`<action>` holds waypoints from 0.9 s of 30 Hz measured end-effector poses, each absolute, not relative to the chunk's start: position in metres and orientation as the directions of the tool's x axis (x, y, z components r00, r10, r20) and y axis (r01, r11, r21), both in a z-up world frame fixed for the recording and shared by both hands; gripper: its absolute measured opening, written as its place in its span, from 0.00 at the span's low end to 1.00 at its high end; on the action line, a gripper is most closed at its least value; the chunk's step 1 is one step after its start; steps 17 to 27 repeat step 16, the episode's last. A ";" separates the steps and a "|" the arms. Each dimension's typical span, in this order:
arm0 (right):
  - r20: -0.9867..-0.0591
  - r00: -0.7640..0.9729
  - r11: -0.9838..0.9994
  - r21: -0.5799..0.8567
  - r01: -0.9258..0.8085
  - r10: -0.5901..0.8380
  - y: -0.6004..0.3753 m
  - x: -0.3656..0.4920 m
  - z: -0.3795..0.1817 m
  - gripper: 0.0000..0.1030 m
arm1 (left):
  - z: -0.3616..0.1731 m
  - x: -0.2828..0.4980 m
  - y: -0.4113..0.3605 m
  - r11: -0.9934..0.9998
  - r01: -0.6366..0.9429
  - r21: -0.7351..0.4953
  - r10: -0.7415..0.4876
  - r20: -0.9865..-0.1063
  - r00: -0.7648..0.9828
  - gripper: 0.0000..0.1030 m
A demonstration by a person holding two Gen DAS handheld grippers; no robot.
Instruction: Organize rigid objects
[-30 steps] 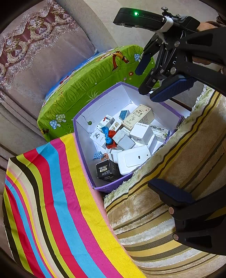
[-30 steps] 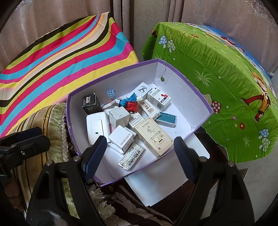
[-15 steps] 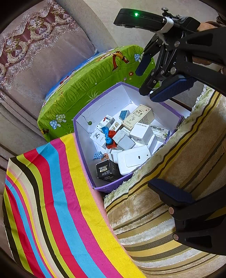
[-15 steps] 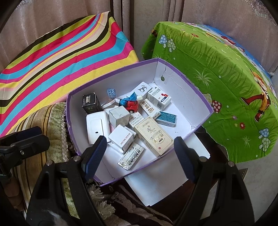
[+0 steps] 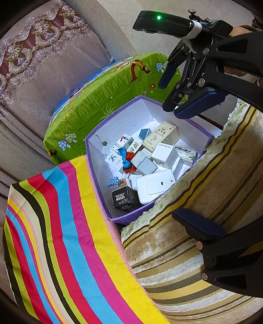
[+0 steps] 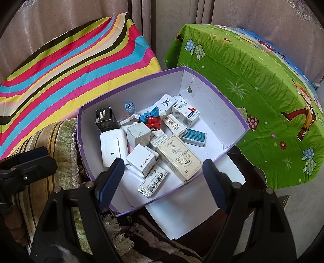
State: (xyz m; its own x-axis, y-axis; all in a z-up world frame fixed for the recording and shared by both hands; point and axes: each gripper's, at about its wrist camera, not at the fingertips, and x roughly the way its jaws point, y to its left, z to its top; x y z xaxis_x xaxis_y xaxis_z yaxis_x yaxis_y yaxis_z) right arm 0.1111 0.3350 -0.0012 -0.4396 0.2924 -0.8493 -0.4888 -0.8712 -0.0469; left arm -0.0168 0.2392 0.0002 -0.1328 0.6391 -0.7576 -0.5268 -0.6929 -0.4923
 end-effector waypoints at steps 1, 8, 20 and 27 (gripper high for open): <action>-0.849 -0.439 -0.871 -0.047 -0.489 0.293 0.335 0.111 -0.001 0.79 | 0.000 -0.017 0.239 -0.693 -0.527 -0.492 0.639 -0.757 -0.133 0.88; -0.849 -0.440 -0.872 -0.046 -0.488 0.292 0.336 0.111 -0.001 0.80 | 0.000 -0.017 0.239 -0.693 -0.527 -0.492 0.639 -0.758 -0.133 0.88; -0.851 -0.438 -0.871 -0.044 -0.490 0.289 0.334 0.111 -0.003 0.80 | -0.002 -0.016 0.247 -0.695 -0.551 -0.462 0.618 -0.775 -0.129 0.90; -0.851 -0.438 -0.871 -0.044 -0.490 0.289 0.334 0.111 -0.003 0.80 | -0.002 -0.016 0.247 -0.695 -0.551 -0.462 0.618 -0.775 -0.129 0.90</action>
